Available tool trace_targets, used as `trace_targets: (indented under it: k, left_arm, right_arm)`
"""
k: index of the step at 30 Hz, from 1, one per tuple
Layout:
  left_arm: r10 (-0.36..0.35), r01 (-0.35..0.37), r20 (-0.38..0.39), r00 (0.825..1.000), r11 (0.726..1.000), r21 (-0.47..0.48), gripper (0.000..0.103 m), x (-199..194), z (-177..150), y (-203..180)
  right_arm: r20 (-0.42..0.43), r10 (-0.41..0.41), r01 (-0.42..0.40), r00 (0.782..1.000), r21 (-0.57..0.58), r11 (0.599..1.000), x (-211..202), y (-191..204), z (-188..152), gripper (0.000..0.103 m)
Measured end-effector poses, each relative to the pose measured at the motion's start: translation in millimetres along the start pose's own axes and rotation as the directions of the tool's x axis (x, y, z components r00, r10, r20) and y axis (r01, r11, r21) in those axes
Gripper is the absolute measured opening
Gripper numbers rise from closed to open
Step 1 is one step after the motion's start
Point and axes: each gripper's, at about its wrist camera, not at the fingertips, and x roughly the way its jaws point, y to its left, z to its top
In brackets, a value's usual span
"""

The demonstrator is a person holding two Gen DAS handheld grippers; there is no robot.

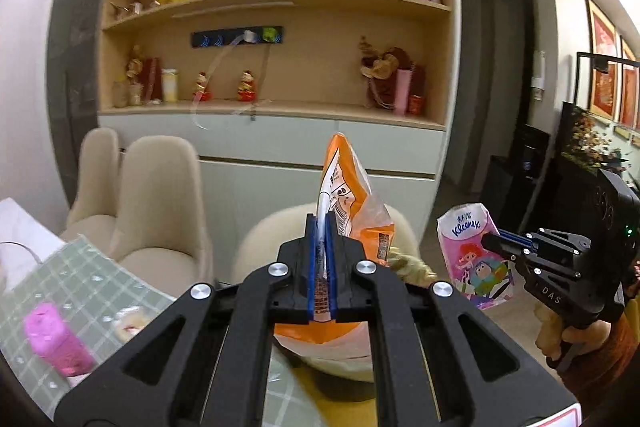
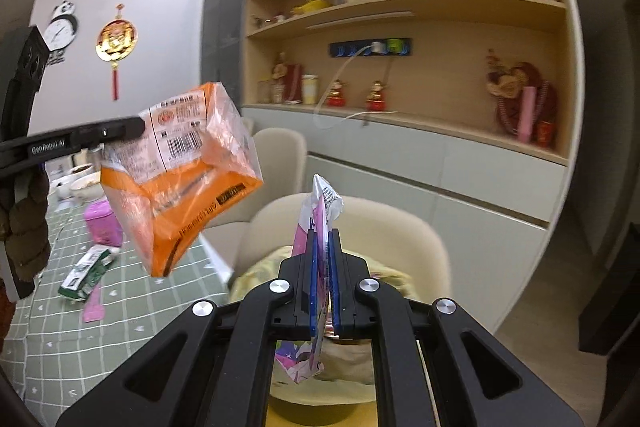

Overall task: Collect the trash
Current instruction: 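Carry both wrappers to the yellow bag and open the left tool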

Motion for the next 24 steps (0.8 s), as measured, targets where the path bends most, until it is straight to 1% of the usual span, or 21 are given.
trace_targets:
  k: [2,4,7,9,12,14,16,18,19,21,22,23,24]
  left_arm:
    - [-0.03,0.03,-0.019,0.999,1.0,-0.002,0.004,17,-3,-8]
    - [-0.042,0.042,-0.036,0.998,0.999,-0.009,0.004,32,-6,-13]
    - [-0.059,0.056,-0.046,0.997,0.997,-0.051,0.004,52,-9,-11]
    - [-0.06,0.057,-0.041,0.997,0.995,-0.077,0.004,63,-10,-6]
    - [-0.054,0.05,-0.042,0.998,0.995,-0.082,0.004,82,-8,-5]
    - [-0.064,0.06,-0.065,0.996,0.996,-0.065,0.004,96,-11,-6]
    - [-0.073,0.068,-0.114,0.991,0.996,-0.051,0.004,120,-14,-9]
    - [-0.085,0.074,-0.171,0.982,0.995,-0.068,0.004,144,-21,-10]
    - [-0.084,0.069,-0.21,0.974,0.994,-0.082,0.004,159,-27,-11]
    - [-0.085,0.067,-0.285,0.955,0.995,-0.073,0.004,184,-38,-16]
    - [-0.062,0.052,-0.342,0.937,0.998,-0.038,0.004,200,-48,-23]
    - [-0.048,0.046,-0.367,0.929,0.999,-0.014,0.004,206,-53,-27]
    - [-0.038,0.052,-0.398,0.917,0.998,0.025,0.004,216,-60,-35]
  right_arm:
    - [-0.001,-0.013,0.013,1.0,0.02,1.0,-1,-11,-3,0.007]
    - [-0.004,-0.027,0.027,1.0,0.036,0.999,-2,-22,-7,0.007]
    - [-0.012,-0.044,0.044,0.999,0.048,0.998,0,-34,-12,0.007]
    - [-0.015,-0.051,0.052,0.999,0.058,0.997,1,-39,-14,0.007]
    - [-0.015,-0.064,0.065,0.998,0.064,0.996,2,-45,-15,0.007]
    - [-0.017,-0.078,0.079,0.997,0.062,0.995,4,-48,-16,0.007]
    - [-0.019,-0.088,0.089,0.996,0.063,0.994,7,-50,-16,0.007]
    - [-0.025,-0.097,0.098,0.995,0.07,0.993,11,-55,-18,0.007]
    - [-0.028,-0.098,0.1,0.995,0.072,0.992,13,-55,-19,0.007]
    - [-0.04,-0.102,0.105,0.994,0.079,0.991,18,-59,-21,0.007]
    - [-0.045,-0.104,0.107,0.994,0.08,0.991,20,-61,-22,0.007]
    - [-0.049,-0.105,0.109,0.993,0.08,0.991,22,-63,-23,0.007]
    - [-0.052,-0.108,0.112,0.993,0.082,0.99,24,-66,-23,0.007]
